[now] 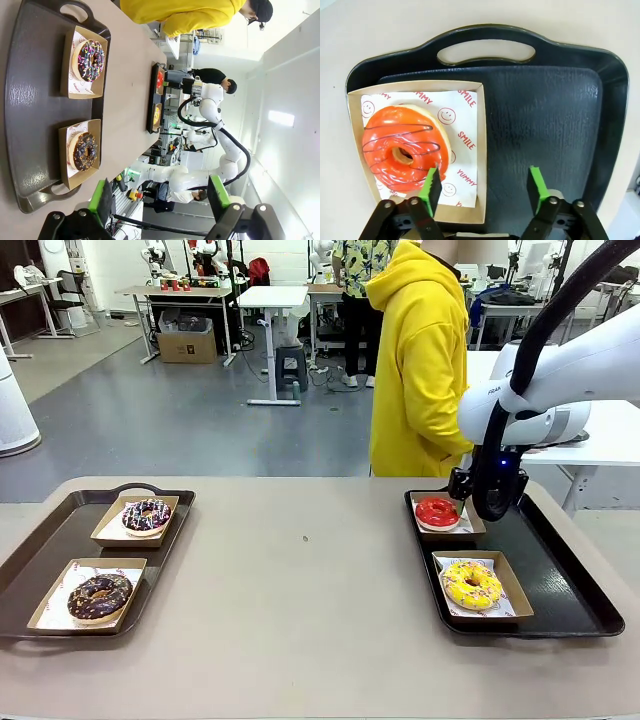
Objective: Individually package the donuts and arrange them on the tray.
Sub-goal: Place the picked Paper togo box on the Handle tray.
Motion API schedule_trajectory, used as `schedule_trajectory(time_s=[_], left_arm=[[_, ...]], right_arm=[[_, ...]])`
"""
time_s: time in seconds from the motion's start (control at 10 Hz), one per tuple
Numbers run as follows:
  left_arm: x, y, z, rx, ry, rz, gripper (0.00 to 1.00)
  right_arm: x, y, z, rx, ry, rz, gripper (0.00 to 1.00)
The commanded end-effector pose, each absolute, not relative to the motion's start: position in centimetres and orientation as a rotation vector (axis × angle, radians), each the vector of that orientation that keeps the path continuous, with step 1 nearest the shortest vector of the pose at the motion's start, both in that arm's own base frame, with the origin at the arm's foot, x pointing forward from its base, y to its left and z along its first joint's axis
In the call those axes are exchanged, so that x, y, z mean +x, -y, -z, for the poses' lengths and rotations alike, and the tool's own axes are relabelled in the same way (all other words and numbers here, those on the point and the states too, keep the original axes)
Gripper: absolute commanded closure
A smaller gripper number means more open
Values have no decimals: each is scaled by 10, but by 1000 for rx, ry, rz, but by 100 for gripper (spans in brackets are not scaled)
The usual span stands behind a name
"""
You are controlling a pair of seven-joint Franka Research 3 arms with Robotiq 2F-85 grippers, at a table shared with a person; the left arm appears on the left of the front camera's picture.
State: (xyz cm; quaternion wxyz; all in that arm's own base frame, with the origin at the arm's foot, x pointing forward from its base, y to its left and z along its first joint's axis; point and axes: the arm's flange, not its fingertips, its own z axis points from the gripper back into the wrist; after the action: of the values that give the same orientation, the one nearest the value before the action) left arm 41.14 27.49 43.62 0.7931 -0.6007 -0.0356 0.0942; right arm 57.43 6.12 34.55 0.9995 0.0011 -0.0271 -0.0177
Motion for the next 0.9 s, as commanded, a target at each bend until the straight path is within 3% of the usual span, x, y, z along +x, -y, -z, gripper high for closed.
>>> schedule_trajectory(time_s=[0.0, 0.4, 0.6, 0.8], left_arm=[[407, -274, -438, -1295, 82, -200, 0], [407, -274, -438, -1295, 82, -200, 0], [407, -274, -438, -1295, 82, -200, 0], [407, -274, -438, -1295, 82, -200, 0]], right_arm=[[577, -58, -347, 0, 39, 16, 0], [572, -55, -348, -14, 38, 21, 0], [532, -45, -383, 119, 63, -105, 0], [484, 8, -429, 441, 187, -180, 0]])
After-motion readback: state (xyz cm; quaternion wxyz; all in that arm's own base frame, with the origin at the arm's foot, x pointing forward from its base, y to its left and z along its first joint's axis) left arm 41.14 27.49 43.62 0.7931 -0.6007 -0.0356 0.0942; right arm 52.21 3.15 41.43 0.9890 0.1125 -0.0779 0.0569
